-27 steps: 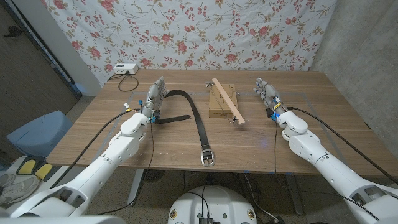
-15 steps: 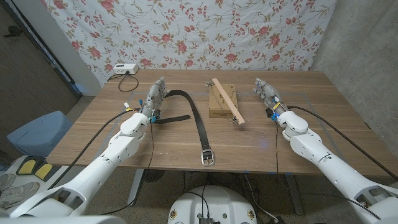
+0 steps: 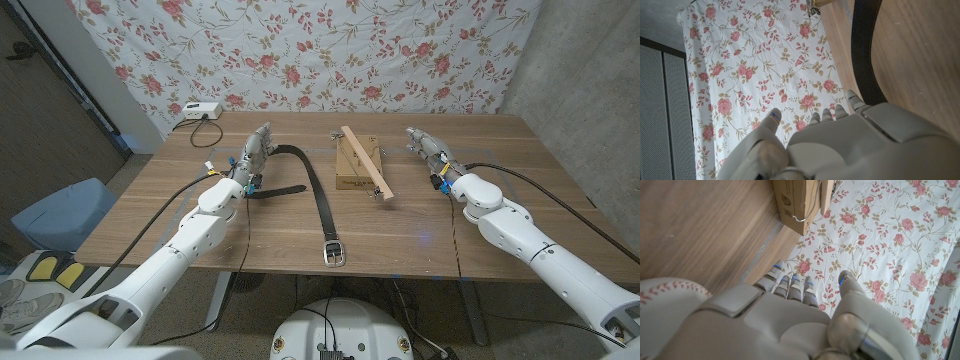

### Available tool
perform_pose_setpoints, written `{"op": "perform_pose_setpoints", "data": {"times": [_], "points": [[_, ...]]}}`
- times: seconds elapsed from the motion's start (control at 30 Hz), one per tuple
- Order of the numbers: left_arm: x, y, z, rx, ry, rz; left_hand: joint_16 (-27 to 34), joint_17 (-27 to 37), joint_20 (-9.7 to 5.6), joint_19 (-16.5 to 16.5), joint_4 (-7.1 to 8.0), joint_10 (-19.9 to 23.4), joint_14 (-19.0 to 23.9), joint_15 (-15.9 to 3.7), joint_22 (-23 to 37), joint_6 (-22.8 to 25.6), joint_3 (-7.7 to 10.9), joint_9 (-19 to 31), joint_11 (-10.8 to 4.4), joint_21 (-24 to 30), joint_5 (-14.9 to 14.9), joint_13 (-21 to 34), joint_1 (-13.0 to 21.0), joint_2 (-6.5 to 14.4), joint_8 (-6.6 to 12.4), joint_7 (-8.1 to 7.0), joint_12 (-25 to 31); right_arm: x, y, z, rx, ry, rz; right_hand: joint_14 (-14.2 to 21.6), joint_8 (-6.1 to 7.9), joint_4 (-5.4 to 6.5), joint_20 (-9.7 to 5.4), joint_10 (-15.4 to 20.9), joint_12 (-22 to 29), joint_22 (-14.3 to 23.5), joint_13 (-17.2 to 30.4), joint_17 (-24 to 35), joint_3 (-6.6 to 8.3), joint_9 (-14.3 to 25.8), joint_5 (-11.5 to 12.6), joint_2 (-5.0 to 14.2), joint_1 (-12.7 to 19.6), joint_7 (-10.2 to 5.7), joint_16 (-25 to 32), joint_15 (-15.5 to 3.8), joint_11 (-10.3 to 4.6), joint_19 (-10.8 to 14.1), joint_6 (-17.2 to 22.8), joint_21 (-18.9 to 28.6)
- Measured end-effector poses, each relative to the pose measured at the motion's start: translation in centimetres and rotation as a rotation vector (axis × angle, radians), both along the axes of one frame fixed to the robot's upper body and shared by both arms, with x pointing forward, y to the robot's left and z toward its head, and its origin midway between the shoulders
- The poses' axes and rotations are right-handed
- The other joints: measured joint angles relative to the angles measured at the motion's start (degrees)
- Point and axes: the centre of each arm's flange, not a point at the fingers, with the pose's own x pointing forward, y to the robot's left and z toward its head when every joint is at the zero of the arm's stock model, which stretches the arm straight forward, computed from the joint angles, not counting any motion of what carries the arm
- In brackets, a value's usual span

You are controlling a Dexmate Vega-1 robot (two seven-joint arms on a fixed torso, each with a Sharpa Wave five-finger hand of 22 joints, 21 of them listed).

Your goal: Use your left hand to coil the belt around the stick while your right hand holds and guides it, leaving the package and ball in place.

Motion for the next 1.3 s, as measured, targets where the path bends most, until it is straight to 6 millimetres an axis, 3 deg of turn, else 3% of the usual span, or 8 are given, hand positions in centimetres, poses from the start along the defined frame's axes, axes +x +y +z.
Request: {"op": "perform_pose_setpoints", "data": {"times": [0.83, 1.3], "points": [[0.7, -1.4, 1.0, 0.033, 0.001, -0.013, 0.0, -0.01, 0.32, -0.32, 0.0, 0.0, -0.2, 0.21, -0.01, 0.13, 0.0, -0.01, 0.0, 0.0, 0.0, -0.01, 0.0, 0.0, 0.0, 0.13, 0.0, -4.0, 1.6, 1.2, -0.361, 0.105, -0.073, 1.34, 0.23, -0.34, 0.72, 0.23, 0.45, -0.01, -0.01, 0.01, -0.35, -0.01, 0.0, -0.89, 0.25, 0.71, 0.44, 0.46, -0.23, 1.33, 0.7, 0.22], [0.7, -1.4, 0.9, 0.04, 0.002, -0.012, 0.0, -0.02, 0.32, -0.31, 0.0, 0.0, -0.2, 0.2, -0.01, 0.22, 0.0, -0.01, 0.0, -0.24, 0.0, -0.01, 0.0, 0.0, 0.0, 0.21, 0.0, -7.6, 5.4, 3.5, -0.454, 0.017, 0.008, 2.74, 0.23, -0.63, 1.16, 1.45, 0.89, -0.01, 0.28, 0.01, -0.64, 0.27, 0.0, -2.2, 0.5, 1.23, 0.44, 0.52, 0.19, 3.01, 1.22, 0.22]]}}
